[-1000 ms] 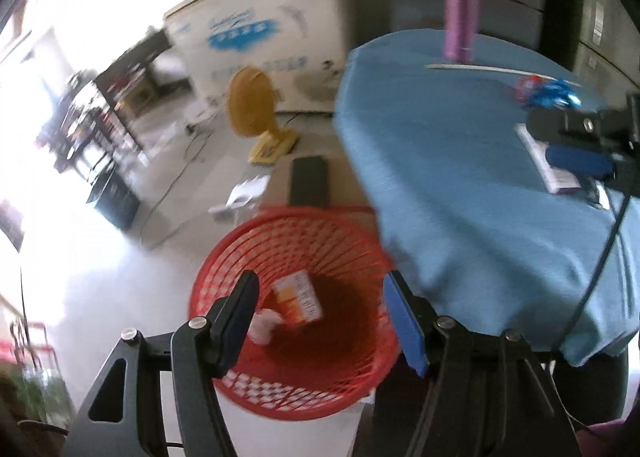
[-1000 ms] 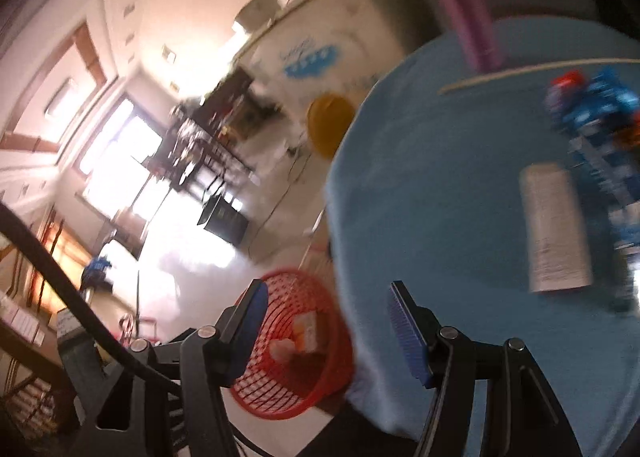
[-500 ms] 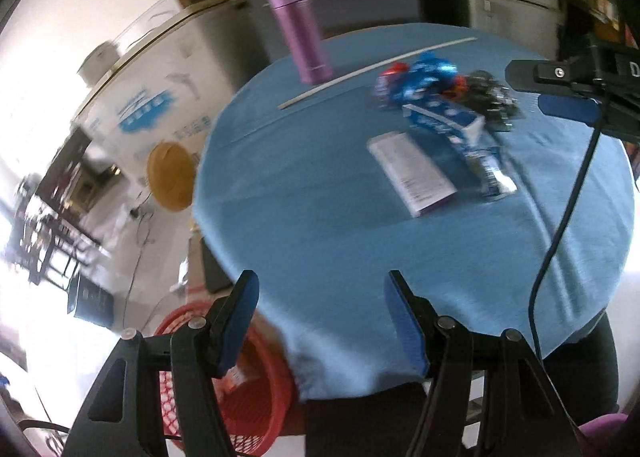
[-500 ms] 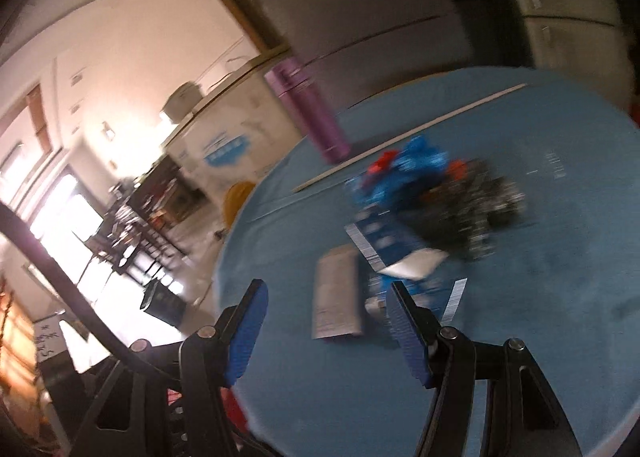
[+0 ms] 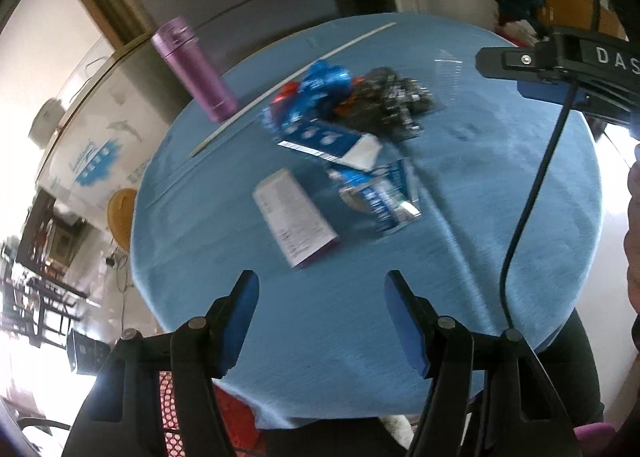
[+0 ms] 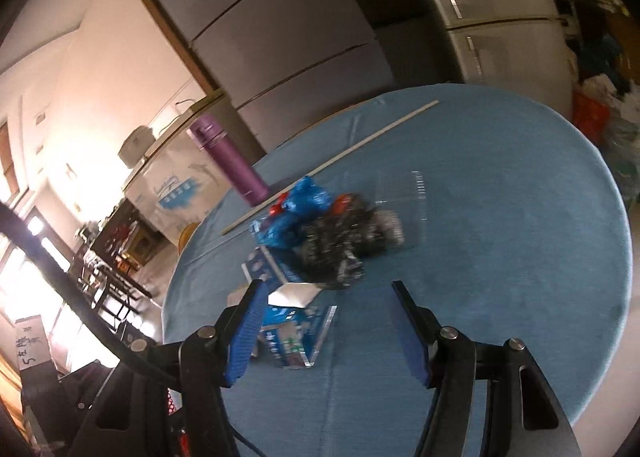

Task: Collect trash
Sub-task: 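Return both tools to the table above the remaining trash, then grasp the white leaflet box with left tool while right tool grasps the blue carton, then lift both held items and carry them to the red wastebasket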

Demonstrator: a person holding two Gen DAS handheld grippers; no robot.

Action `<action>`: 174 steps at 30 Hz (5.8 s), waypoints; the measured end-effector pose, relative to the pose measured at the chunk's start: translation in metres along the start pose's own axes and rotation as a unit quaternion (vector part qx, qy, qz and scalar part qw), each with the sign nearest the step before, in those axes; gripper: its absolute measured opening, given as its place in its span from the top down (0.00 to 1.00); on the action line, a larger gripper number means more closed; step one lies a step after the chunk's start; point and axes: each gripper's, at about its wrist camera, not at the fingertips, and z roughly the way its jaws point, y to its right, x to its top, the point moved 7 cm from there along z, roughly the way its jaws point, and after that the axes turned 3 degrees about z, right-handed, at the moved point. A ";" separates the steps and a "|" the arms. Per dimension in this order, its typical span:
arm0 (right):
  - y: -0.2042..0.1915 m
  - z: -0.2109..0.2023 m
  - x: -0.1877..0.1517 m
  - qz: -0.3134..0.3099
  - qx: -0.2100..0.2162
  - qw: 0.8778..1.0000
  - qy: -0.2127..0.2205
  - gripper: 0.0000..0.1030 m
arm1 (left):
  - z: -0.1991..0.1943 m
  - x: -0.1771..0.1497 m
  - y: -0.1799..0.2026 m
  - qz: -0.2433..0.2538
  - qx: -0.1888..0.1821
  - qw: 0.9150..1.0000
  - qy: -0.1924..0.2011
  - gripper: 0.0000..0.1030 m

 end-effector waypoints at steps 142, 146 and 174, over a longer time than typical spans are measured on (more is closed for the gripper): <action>-0.046 0.087 -0.116 -0.126 -0.004 0.979 -0.163 0.25 | -0.002 -0.058 -0.105 -0.213 -0.122 0.969 0.015 0.52; -0.056 0.097 -0.118 -0.156 -0.031 0.976 -0.146 0.22 | -0.001 -0.062 -0.107 -0.219 -0.124 0.968 0.016 0.52; -0.162 0.110 -0.144 -0.228 0.068 0.960 -0.145 0.40 | -0.011 -0.176 -0.193 -0.326 -0.040 0.944 -0.022 0.51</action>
